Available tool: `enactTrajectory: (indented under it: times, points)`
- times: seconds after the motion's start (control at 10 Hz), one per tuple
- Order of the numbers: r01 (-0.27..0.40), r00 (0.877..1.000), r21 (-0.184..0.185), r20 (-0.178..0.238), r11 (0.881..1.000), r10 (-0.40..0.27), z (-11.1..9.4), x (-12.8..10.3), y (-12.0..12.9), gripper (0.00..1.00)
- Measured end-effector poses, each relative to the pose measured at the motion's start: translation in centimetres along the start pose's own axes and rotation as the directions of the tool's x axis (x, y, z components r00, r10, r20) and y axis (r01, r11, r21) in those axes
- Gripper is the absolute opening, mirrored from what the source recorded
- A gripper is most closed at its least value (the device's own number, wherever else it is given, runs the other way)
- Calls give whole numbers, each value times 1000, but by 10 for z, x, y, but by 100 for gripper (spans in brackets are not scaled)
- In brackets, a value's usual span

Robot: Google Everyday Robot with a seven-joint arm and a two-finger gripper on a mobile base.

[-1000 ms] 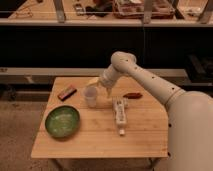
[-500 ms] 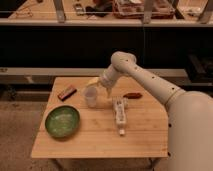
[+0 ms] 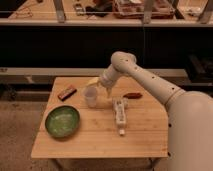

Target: Drag the ceramic bowl in a circle

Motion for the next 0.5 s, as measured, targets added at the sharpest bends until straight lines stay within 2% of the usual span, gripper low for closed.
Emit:
enactTrajectory:
  times: [0.5]
  points:
    - [17,1000,-8,-3,1000,-17,-2,-6,-4,80]
